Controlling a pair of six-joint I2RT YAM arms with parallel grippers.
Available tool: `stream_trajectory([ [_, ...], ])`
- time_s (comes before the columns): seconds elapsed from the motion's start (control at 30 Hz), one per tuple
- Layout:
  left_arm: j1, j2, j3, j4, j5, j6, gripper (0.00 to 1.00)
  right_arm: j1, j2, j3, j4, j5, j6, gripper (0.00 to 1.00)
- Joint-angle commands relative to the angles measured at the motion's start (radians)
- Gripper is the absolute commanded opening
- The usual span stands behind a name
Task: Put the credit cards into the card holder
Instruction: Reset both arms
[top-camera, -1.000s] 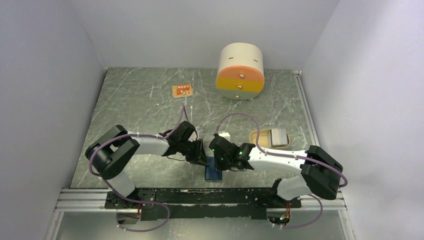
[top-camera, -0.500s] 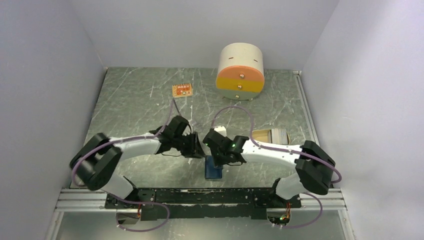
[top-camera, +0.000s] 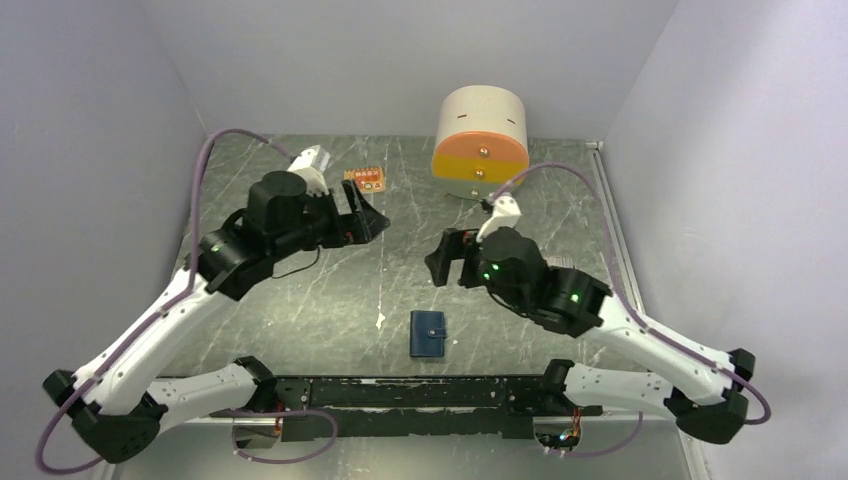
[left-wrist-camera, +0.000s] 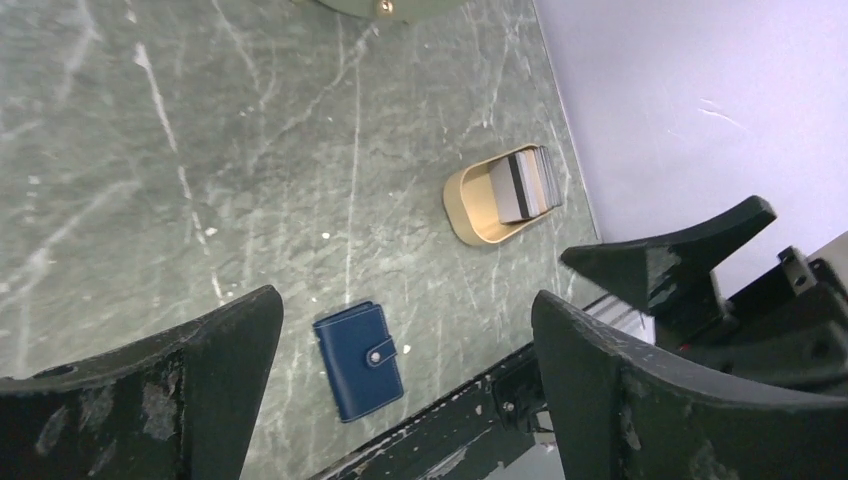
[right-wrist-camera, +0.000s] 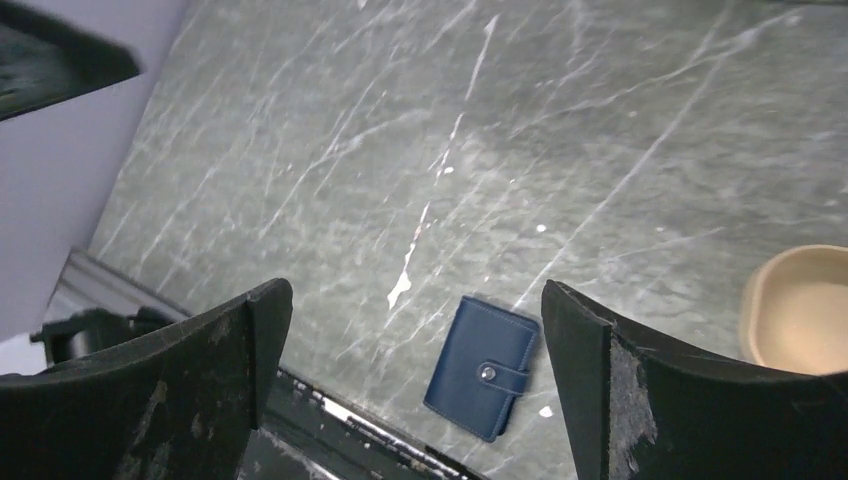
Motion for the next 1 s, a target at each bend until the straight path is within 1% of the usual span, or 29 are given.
stream_trajectory([
  [0.0, 0.003, -0.084, 0.04, -0.189, -0.086, 0.068, 0.99, -0.006, -0.111, -0.064, -0.017, 0.196, 0.004, 0.99],
  [0.07, 0.002, -0.147, 0.0, -0.171, -0.108, 0.054, 0.99, -0.006, -0.161, -0.128, -0.012, 0.231, 0.035, 0.99],
  [0.13, 0.003, -0.219, -0.072, -0.127, -0.163, 0.027, 0.99, -0.007, -0.198, -0.164, -0.013, 0.243, 0.072, 0.99],
  [0.27, 0.002, -0.402, -0.259, 0.014, -0.19, -0.009, 0.99, -0.007, -0.246, -0.187, -0.027, 0.267, 0.108, 0.99],
  [0.37, 0.001, -0.493, -0.337, 0.07, -0.174, 0.002, 0.99, -0.006, -0.27, -0.192, -0.022, 0.281, 0.111, 0.99],
  [0.43, 0.001, -0.527, -0.36, 0.075, -0.187, -0.001, 0.99, -0.006, -0.279, -0.19, -0.013, 0.281, 0.105, 0.99],
  [0.53, 0.002, -0.535, -0.367, 0.058, -0.206, -0.005, 0.99, -0.007, -0.284, -0.185, -0.004, 0.276, 0.097, 0.99],
  [0.7, 0.003, -0.477, -0.333, -0.004, -0.216, -0.01, 0.99, -0.007, -0.282, -0.181, -0.013, 0.285, 0.109, 0.99],
  [0.87, 0.003, -0.425, -0.311, -0.032, -0.195, -0.008, 0.99, -0.006, -0.272, -0.182, -0.008, 0.257, 0.09, 0.99],
  [0.97, 0.001, -0.42, -0.311, -0.022, -0.181, -0.004, 0.99, -0.006, -0.254, -0.174, -0.025, 0.256, 0.108, 0.99],
])
